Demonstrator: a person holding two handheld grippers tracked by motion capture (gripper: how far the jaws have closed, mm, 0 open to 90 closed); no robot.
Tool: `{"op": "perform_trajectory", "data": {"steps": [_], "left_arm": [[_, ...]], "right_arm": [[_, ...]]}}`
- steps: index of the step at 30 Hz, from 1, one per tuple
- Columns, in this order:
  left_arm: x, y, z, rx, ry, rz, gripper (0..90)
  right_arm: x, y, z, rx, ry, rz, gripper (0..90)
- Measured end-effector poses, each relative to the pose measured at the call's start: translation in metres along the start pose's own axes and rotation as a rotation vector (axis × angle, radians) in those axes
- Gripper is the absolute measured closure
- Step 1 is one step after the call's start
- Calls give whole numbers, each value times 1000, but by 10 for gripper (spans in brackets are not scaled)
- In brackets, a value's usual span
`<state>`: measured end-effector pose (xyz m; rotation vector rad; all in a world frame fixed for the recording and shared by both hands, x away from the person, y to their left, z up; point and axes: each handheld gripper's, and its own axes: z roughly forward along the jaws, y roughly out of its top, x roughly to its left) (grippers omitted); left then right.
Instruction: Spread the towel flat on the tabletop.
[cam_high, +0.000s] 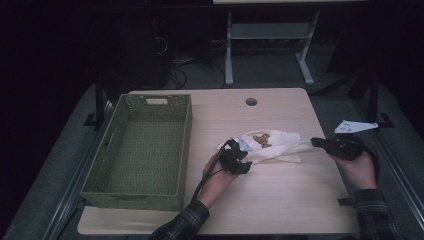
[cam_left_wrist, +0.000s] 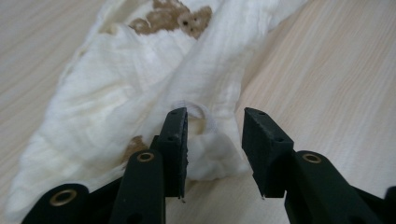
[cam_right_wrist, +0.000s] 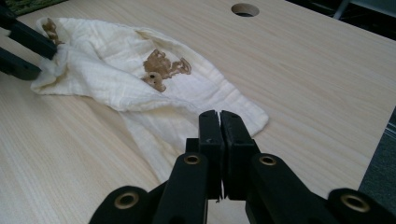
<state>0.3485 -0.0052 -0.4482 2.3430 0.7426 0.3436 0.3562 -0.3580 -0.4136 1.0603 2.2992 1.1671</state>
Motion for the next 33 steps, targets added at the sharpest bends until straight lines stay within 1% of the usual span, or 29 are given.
{"op": "perform_trajectory", "data": {"steps": [1,2,3,4,5,6,8,10,14,16,17,19,21,23,25,26,27,28,30,31,32,33], "left_arm": [[1,-1,3,4,-1,5,630],[4,-2,7,14,-4,2,705],[4,-2,7,14,-4,2,832],[5,-3,7,17,-6,0,832],[6,-4,6,21,-11,-4,875],[7,-4,3,19,-11,-8,895],[8,-5,-7,6,1,-15,896],[10,-5,-21,-19,19,-24,897],[12,-8,-42,-33,64,-42,898],[11,-10,-52,-44,80,-55,898],[10,-12,-56,-50,95,-63,898],[8,-16,-65,-54,102,-71,898],[4,-20,-69,-53,107,-73,898],[-1,-26,-69,-47,102,-70,898],[-4,-29,-64,-47,88,-63,898],[-6,-30,-59,-35,78,-52,897],[-6,-30,-56,-34,67,-44,896],[-9,-29,-50,-35,57,-45,892],[-13,-27,-42,-32,32,-21,820],[-16,-25,-39,-37,34,-15,775],[-19,-22,-34,-41,21,-6,738],[-20,-20,-32,-43,23,0,695]], "right_arm": [[0,0,1,-2,3,-1,877],[0,0,1,-1,4,1,877],[0,0,1,-1,4,1,877],[0,-1,1,4,3,3,877],[0,-1,1,5,3,2,877],[0,-1,0,4,3,5,877],[-1,-3,-1,4,3,8,877],[-2,-5,-1,7,6,8,877],[1,-9,-3,20,6,0,877],[4,-12,-6,23,7,1,877],[5,-13,-8,21,12,0,877],[10,-18,-12,29,15,-2,877],[15,-22,-15,32,26,-5,877],[21,-27,-17,33,44,-3,877],[27,-30,-18,45,52,-19,877],[29,-31,-18,49,56,-25,877],[32,-32,-18,54,58,-38,877],[34,-33,-18,57,60,-39,877],[37,-33,-17,64,66,-45,877],[37,-34,-17,69,66,-46,877],[38,-34,-16,67,70,-46,877],[38,-34,-15,72,70,-52,877]]}}
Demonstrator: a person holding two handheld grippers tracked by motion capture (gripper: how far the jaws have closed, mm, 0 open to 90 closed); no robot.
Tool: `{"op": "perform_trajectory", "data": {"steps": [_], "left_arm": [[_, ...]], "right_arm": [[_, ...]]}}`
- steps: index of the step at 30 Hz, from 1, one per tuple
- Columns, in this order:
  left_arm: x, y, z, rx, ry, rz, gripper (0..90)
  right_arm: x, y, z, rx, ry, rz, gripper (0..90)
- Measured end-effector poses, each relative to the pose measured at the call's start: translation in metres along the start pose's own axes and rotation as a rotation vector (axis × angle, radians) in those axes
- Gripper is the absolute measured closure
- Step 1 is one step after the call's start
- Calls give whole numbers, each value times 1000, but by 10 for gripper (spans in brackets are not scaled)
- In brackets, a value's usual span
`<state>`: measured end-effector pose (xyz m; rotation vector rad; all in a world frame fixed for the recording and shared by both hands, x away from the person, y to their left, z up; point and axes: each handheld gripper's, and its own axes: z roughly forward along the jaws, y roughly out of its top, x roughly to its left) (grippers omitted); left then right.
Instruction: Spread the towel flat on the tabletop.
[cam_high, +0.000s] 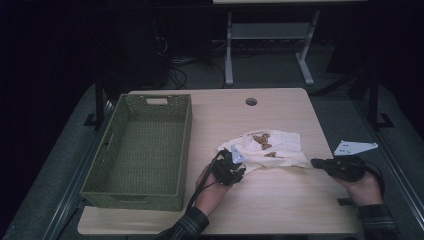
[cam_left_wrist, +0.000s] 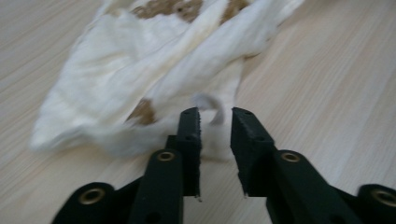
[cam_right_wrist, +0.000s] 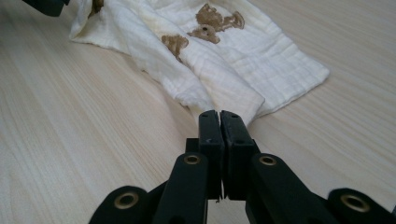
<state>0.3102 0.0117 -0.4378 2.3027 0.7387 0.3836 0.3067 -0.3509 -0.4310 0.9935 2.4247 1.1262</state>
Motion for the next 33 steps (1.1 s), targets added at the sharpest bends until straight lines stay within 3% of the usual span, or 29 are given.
{"op": "perform_trajectory", "data": {"steps": [4,7,10,12,14,19,25,28,33], "left_arm": [[-1,6,11,8,21,20,595],[3,6,23,26,22,4,594],[4,4,28,41,15,5,662],[6,1,27,46,-8,-2,829],[8,-1,23,44,-14,-19,896],[10,-8,2,47,-14,-32,898],[1,-19,-25,61,12,-28,899],[-4,-26,-32,82,36,-16,900],[-6,-36,-38,79,40,-42,899]], "right_arm": [[0,-1,1,4,1,4,877],[-1,-2,1,4,1,10,877],[-1,-3,0,9,1,11,877],[-1,-3,1,9,3,13,877],[-1,-4,1,12,4,12,877],[2,-7,0,12,6,10,877],[8,-20,-11,15,8,23,877],[14,-28,-16,21,14,30,877],[27,-42,-18,52,49,29,876]]}}
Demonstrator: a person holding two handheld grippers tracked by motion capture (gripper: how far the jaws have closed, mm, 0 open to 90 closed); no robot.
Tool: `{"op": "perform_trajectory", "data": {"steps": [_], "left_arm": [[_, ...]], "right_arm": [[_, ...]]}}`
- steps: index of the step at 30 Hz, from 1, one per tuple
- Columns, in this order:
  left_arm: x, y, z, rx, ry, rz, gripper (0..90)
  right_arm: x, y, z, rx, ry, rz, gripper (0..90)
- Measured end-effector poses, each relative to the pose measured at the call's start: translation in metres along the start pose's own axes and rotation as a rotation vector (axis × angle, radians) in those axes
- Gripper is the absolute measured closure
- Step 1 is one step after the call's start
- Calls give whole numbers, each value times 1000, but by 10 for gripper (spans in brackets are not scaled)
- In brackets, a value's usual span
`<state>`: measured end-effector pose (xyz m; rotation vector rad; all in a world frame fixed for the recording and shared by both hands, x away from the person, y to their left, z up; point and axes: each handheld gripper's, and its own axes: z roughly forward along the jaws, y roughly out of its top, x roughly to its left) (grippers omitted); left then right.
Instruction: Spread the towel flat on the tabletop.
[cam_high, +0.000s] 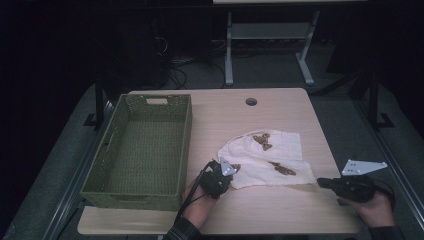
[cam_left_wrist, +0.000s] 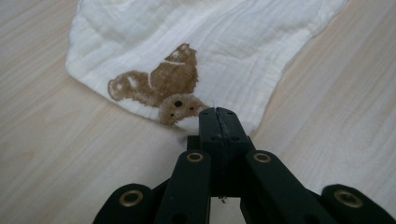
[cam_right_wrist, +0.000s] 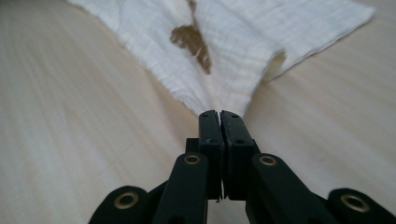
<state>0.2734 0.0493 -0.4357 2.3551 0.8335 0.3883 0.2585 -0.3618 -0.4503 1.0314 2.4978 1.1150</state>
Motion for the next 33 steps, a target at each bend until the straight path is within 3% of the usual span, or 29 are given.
{"op": "perform_trajectory", "data": {"steps": [5,7,9,12,16,20,23,29,33], "left_arm": [[2,4,-8,-43,0,-6,898],[4,7,-9,-60,-7,-8,896],[7,9,-4,-68,-23,-13,837],[8,11,6,-53,-57,-20,798],[11,12,24,-24,-94,-29,820],[13,8,36,33,-118,-25,879],[12,6,33,44,-115,-21,895],[10,-6,20,70,-115,-39,895],[2,-11,12,99,-108,-14,896]], "right_arm": [[11,-9,9,55,41,-16,863],[12,-8,8,40,39,-20,791],[10,-4,5,11,45,-23,726],[6,5,7,-13,27,-25,700],[7,15,14,-18,46,-38,801],[8,17,33,38,66,-55,890],[8,14,44,77,88,-52,895],[14,10,41,68,123,-70,896],[20,6,37,75,141,-87,895]]}}
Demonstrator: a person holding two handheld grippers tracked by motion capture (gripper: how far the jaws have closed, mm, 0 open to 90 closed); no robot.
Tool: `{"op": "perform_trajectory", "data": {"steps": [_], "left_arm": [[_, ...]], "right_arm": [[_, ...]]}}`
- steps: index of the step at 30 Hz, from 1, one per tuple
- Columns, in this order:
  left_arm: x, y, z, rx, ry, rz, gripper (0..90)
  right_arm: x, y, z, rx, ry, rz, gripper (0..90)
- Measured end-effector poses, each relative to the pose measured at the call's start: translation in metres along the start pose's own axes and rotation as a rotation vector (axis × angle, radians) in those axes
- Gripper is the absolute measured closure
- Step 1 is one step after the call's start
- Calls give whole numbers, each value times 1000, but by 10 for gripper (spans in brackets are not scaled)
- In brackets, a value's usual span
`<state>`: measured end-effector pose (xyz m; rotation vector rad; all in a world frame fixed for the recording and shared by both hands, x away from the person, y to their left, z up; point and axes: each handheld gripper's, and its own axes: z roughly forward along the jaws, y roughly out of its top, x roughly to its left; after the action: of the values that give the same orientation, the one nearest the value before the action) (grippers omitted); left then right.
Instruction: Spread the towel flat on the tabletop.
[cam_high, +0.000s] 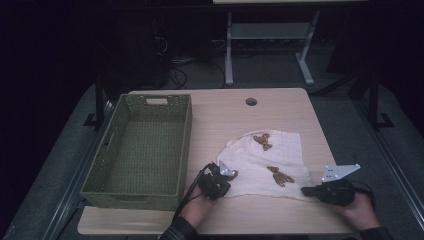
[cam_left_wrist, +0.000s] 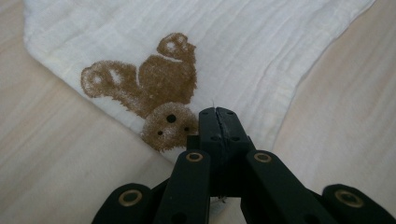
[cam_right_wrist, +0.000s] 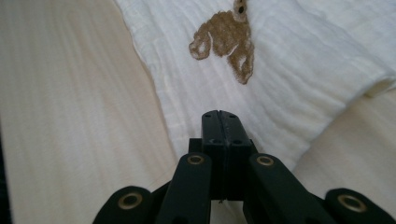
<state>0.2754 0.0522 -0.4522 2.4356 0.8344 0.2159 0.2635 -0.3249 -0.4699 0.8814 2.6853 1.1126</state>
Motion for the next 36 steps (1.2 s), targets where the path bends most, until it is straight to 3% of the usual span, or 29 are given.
{"op": "perform_trajectory", "data": {"steps": [5,8,18,22,28,36], "left_arm": [[-9,-9,-6,3,-23,2,894],[-8,-9,-6,-17,-32,-14,831],[21,16,-5,-130,31,-78,712],[34,28,1,-146,67,-75,697],[49,44,15,-152,86,-96,686],[79,64,27,-185,137,-129,679]], "right_arm": [[12,-5,-3,2,26,-14,895],[13,-4,-3,4,20,-19,889],[-7,16,2,-43,-46,1,802],[-12,25,7,-45,-62,13,777],[-15,32,14,-44,-61,1,753],[-16,33,16,-43,-51,-1,743]]}}
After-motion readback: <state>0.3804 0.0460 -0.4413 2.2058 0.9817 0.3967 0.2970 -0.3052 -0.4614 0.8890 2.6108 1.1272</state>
